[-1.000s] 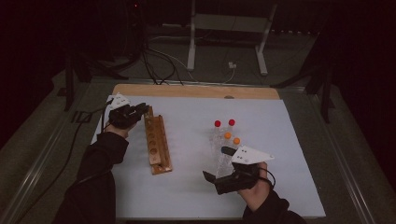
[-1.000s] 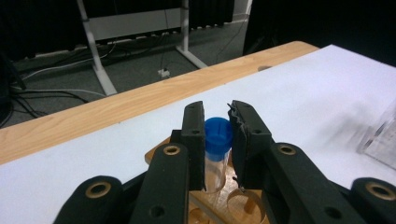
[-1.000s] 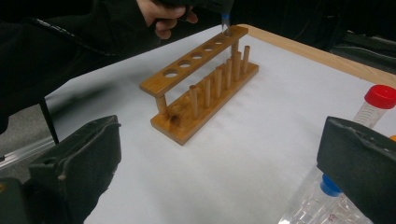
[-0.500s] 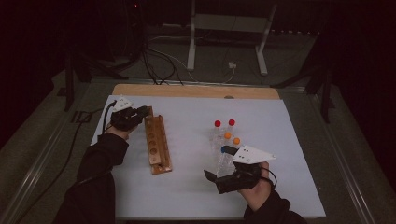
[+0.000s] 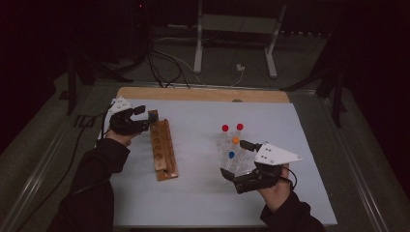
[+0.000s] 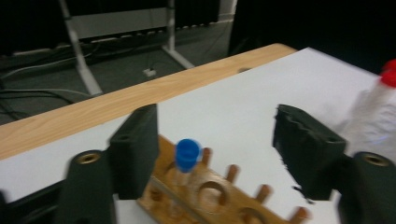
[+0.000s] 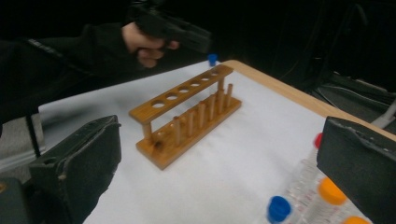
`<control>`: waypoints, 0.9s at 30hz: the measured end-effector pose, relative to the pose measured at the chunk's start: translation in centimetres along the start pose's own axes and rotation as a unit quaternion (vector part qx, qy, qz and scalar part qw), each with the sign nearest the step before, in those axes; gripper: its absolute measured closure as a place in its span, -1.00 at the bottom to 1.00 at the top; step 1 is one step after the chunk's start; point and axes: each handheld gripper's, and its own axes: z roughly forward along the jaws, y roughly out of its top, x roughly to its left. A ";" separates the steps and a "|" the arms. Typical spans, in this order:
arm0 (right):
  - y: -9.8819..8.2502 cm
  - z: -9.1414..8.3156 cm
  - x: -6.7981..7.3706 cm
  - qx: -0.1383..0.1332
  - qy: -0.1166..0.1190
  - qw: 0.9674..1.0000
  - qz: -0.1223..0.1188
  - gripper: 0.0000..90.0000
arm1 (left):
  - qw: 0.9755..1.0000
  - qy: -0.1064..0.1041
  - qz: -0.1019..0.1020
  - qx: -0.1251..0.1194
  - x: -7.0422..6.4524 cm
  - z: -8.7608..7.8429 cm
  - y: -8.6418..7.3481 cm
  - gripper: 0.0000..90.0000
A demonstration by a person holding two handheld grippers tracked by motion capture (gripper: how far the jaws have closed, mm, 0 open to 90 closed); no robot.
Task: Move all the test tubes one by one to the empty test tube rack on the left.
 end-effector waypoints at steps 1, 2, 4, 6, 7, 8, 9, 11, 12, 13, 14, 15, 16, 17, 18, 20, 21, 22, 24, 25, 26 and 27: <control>0.1 -0.2 -0.2 0.004 -0.003 1.000 0.005 -0.96 | 1.000 -0.005 -0.002 -0.003 -0.2 -0.4 0.1 -0.48; 0.2 -0.5 -0.5 0.007 -0.017 1.000 0.006 -0.90 | 1.000 -0.017 -0.004 -0.006 -0.7 -1.2 0.2 -0.65; 0.1 -0.7 -0.8 0.011 -0.024 1.000 0.007 -0.89 | 1.000 -0.024 -0.002 -0.007 -1.0 -1.6 0.1 -0.77; 0.0 -0.8 -0.9 0.013 -0.025 1.000 0.012 -0.87 | 0.999 -0.038 0.000 -0.005 -1.6 -2.4 0.0 -0.83; -0.3 -0.8 -1.3 0.026 -0.027 0.999 0.021 -0.87 | 0.999 -0.049 0.000 -0.004 -1.9 -2.8 -0.2 -0.96; -0.3 -0.8 -1.3 0.026 -0.027 0.999 0.021 -0.87 | 0.998 -0.058 -0.001 -0.003 -2.2 -3.1 -0.4 -0.96; -0.6 -0.8 -1.4 0.031 -0.032 0.999 0.028 -0.87 | 0.998 -0.057 0.001 -0.002 -2.5 -3.4 -0.6 -0.96; -1.1 -0.7 -1.7 0.044 -0.041 0.997 0.039 -0.87 | 0.997 -0.071 0.001 -0.003 -3.2 -4.1 -1.1 -0.96; -1.6 -0.6 -1.9 0.058 -0.052 0.995 0.055 -0.87 | 0.997 -0.072 0.002 -0.002 -3.6 -4.4 -1.3 -0.96; -1.9 -0.5 -2.1 0.063 -0.057 0.995 0.057 -0.87 | 0.997 -0.081 0.001 -0.003 -3.9 -4.7 -1.6 -0.96; -1.9 -0.5 -2.1 0.063 -0.057 0.995 0.057 -0.87 | 0.996 -0.085 0.003 -0.002 -4.2 -4.9 -1.9 -0.96; -2.2 -0.4 -2.1 0.067 -0.057 0.994 0.063 -0.87 | 0.996 -0.087 0.005 0.000 -4.6 -5.1 -2.1 -0.96; -2.4 -0.3 -2.2 0.073 -0.055 0.994 0.067 -0.87 | 0.996 -0.093 0.006 0.000 -4.9 -5.3 -2.4 -0.96; -2.7 -0.2 -2.3 0.077 -0.059 0.993 0.070 -0.85 | 0.995 -0.096 0.007 -0.001 -5.3 -5.5 -2.6 -0.96; -2.9 -0.1 -2.4 0.082 -0.059 0.992 0.073 -0.79 | 0.995 -0.098 0.008 -0.001 -5.6 -5.7 -2.8 -0.96; -3.4 0.0 -2.5 0.092 -0.060 0.991 0.078 -0.76 | 0.995 -0.104 0.009 -0.002 -6.1 -6.0 -3.2 -0.96; -3.8 0.3 -2.5 0.106 -0.062 0.989 0.081 -0.69 | 0.994 -0.106 0.011 -0.002 -6.4 -6.2 -3.4 -0.96; -3.8 0.3 -2.5 0.106 -0.062 0.989 0.081 -0.69 | 0.994 -0.111 0.010 -0.003 -6.6 -6.4 -3.5 -0.96; -4.2 0.6 -2.5 0.122 -0.060 0.987 0.087 -0.63 | 0.994 -0.108 0.014 -0.005 -7.0 -6.7 -3.8 -0.96; -4.3 0.7 -2.5 0.128 -0.062 0.986 0.091 -0.58 | 0.994 -0.112 0.013 -0.006 -7.2 -6.9 -4.0 -0.96; -4.5 0.9 -2.5 0.135 -0.063 0.984 0.094 -0.49 | 0.994 -0.112 0.011 -0.006 -7.3 -7.0 -4.1 -0.96; -4.7 1.1 -2.6 0.142 -0.060 0.983 0.099 -0.44 | 0.994 -0.112 0.014 -0.006 -7.5 -7.1 -4.3 -0.96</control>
